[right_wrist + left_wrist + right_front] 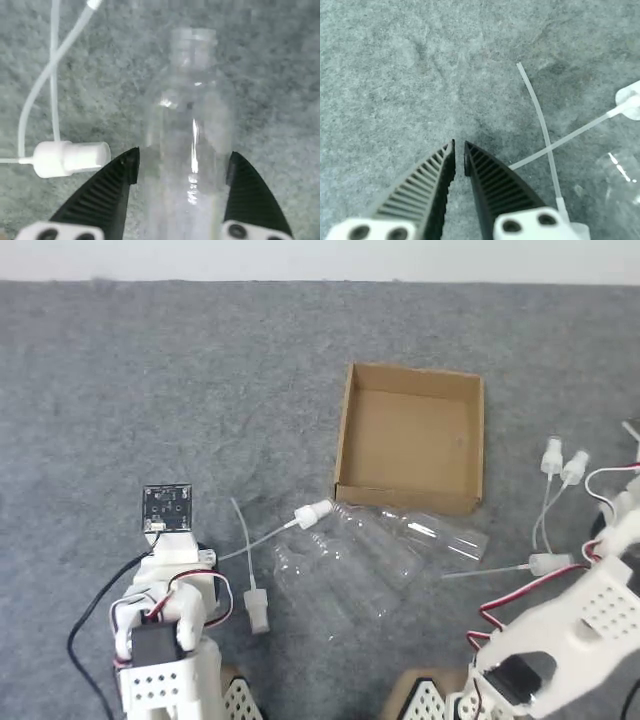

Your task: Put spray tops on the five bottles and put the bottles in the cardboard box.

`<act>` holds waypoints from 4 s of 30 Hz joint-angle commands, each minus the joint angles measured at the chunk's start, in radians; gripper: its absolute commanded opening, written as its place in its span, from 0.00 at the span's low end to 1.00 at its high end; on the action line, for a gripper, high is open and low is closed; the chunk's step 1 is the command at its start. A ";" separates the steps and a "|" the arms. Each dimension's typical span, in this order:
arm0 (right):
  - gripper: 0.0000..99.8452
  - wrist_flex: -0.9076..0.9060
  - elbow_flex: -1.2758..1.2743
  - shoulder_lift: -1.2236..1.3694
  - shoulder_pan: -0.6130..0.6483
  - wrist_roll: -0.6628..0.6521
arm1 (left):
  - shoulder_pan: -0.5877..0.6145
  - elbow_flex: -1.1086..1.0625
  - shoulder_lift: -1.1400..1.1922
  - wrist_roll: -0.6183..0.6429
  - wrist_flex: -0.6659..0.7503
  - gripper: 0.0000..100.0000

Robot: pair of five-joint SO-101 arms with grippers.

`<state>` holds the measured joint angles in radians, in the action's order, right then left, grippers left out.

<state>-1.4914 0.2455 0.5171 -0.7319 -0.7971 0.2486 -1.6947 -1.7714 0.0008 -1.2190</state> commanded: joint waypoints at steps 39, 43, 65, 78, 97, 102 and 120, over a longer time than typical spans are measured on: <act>0.16 0.048 0.588 0.340 0.403 0.557 | 0.003 0.008 -0.012 -0.008 0.003 0.02; 0.16 0.065 0.588 0.369 0.403 0.578 | 0.003 0.008 -0.012 -0.008 0.003 0.02; 0.03 -0.314 0.974 0.265 0.509 0.585 | 0.003 0.008 -0.012 -0.008 0.003 0.02; 0.03 -0.300 0.356 -0.308 0.932 0.637 | 0.003 0.008 -0.012 -0.008 0.003 0.02; 0.03 0.117 0.209 -0.131 1.426 1.289 | 0.003 0.008 -0.012 -0.008 0.002 0.02; 0.10 0.163 0.209 -0.036 1.446 1.599 | 0.003 0.008 -0.012 -0.008 0.002 0.02; 0.18 0.110 0.210 -0.116 1.437 1.459 | 0.005 0.008 -0.012 -0.008 0.002 0.02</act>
<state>-1.3456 0.4419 0.5524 0.7058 0.7572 0.2486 -1.6947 -1.7714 0.0008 -1.2190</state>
